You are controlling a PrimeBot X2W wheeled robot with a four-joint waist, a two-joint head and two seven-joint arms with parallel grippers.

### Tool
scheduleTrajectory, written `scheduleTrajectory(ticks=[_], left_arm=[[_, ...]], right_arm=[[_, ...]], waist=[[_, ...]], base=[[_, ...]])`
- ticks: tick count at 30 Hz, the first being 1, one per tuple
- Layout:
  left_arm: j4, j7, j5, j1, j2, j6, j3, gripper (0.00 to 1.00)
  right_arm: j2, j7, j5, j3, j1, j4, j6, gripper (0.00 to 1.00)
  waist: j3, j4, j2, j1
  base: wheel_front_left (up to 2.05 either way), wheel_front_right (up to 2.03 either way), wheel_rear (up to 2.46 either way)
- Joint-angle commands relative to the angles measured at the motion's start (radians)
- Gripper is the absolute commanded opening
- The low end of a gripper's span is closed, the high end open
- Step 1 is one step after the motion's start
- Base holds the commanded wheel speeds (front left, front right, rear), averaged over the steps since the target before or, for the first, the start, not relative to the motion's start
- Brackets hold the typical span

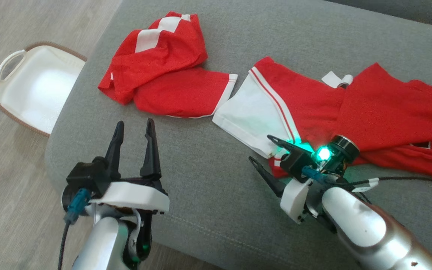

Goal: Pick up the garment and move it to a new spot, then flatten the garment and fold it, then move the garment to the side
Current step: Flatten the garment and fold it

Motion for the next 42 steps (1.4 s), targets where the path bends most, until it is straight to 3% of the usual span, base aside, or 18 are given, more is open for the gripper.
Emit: scheduleTrajectory(ticks=[1, 4, 13, 14, 16, 24, 29, 33, 42], left_arm=[[-0.038, -0.005, -0.003, -0.035, 0.003, 0.006, 0.024, 1.0], [-0.044, -0.005, -0.013, -0.038, 0.003, 0.014, 0.016, 1.0], [-0.052, -0.005, -0.025, -0.051, 0.003, 0.027, 0.006, 1.0], [-0.052, -0.005, -0.025, -0.052, 0.003, 0.027, 0.006, 1.0], [-0.05, -0.005, -0.024, -0.053, 0.003, 0.028, 0.007, 1.0], [-0.038, -0.005, -0.013, -0.048, 0.003, 0.025, 0.015, 1.0], [-0.035, -0.005, -0.008, -0.045, 0.003, 0.019, 0.019, 1.0], [-0.031, -0.005, -0.011, -0.045, 0.003, 0.019, 0.011, 1.0], [-0.033, -0.005, -0.018, -0.041, 0.003, 0.017, 0.0, 1.0]], right_arm=[[-0.001, 0.004, 0.007, 0.015, -0.022, -0.017, 0.007, 1.0], [-0.018, 0.008, 0.009, 0.069, -0.065, 0.04, 0.007, 1.0], [0.002, -0.023, 0.01, 0.085, -0.121, 0.133, 0.007, 1.0], [0.009, -0.027, 0.016, 0.086, -0.122, 0.141, 0.007, 0.74], [0.022, -0.042, 0.029, 0.082, -0.127, 0.148, 0.007, 0.0], [0.054, -0.099, 0.056, 0.058, -0.15, 0.145, 0.007, 0.0], [0.059, -0.089, 0.132, 0.007, -0.193, 0.101, 0.007, 0.0], [0.035, -0.036, 0.233, -0.02, -0.244, 0.057, 0.007, 0.0], [-0.083, 0.072, 0.405, -0.079, -0.339, 0.011, 0.007, 0.0]], waist=[[0.006, 0.006, -0.0001, 0.0], [0.019, 0.011, -0.0001, 0.0], [0.046, 0.006, -0.0001, 0.0], [0.046, 0.004, -0.0001, 0.0], [0.045, -0.001, -0.0001, 0.0], [0.019, -0.042, -0.0001, 0.0], [-0.001, -0.075, -0.0001, 0.0], [-0.013, -0.085, -0.0001, 0.0], [-0.006, -0.069, -0.0001, 0.0]], base=[[0.0, 0.0, 0.0], [0.0, 0.0, 0.0], [0.0, 0.0, 0.0], [0.0, 0.0, 0.0], [0.0, 0.0, 0.0], [0.0, 0.0, 0.0], [0.0, 0.0, 0.0], [0.0, 0.0, 0.0], [0.0, 0.0, 0.0]])
